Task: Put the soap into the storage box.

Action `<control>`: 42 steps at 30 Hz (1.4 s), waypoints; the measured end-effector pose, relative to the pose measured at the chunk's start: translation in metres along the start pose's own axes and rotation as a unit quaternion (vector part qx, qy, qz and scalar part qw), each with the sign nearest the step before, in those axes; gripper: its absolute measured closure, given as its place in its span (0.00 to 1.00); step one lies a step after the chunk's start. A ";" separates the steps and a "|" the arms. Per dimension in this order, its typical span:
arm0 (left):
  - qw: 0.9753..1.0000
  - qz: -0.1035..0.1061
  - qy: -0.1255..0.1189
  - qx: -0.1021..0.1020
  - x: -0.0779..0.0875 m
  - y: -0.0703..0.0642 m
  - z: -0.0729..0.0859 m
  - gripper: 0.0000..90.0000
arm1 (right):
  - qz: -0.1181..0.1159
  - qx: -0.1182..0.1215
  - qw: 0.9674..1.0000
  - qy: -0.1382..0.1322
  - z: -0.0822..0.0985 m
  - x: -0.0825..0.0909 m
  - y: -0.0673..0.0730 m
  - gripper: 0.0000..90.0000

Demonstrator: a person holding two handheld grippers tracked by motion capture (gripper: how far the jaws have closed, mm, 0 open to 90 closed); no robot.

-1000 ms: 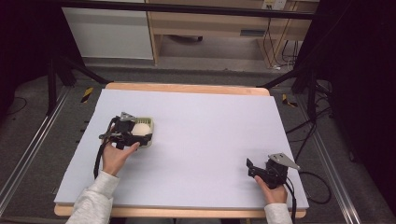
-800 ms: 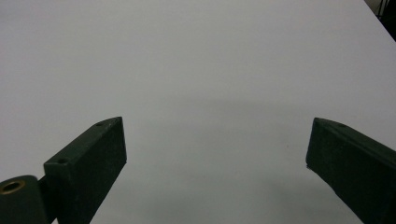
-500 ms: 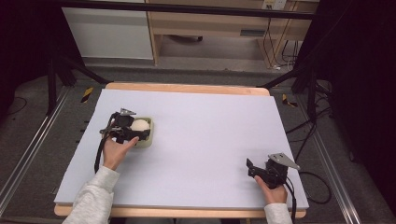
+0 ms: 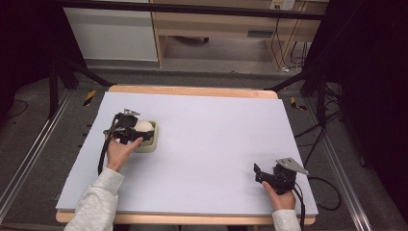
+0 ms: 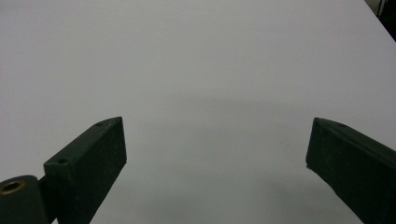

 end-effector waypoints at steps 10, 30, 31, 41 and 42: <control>1.000 -0.001 0.006 0.002 -0.006 0.004 0.001 0.27 | -0.001 0.001 1.000 0.001 0.000 0.000 0.000 0.06; 1.000 -0.006 0.029 -0.001 -0.021 0.005 0.006 0.27 | -0.001 0.001 1.000 0.003 0.000 0.000 0.000 0.06; 1.000 -0.007 0.030 -0.001 -0.022 0.005 0.007 0.27 | -0.001 0.002 1.000 0.002 0.000 0.000 0.000 0.06; 0.999 -0.008 0.034 -0.001 -0.024 0.004 0.009 0.27 | 0.001 0.002 1.000 0.000 0.000 0.000 0.000 0.06; 0.999 -0.007 0.034 0.000 -0.025 0.004 0.009 0.27 | 0.000 0.003 1.000 0.000 0.000 0.000 0.000 0.06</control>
Point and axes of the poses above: each handheld gripper's, and its own axes: x roughly backward along the jaws, z roughly out of its underside, y roughly to its left, the point moved 4 cm from there along -x, roughly forward along the jaws, and after that the axes turned 7 degrees about -x, right-handed, at the moved point
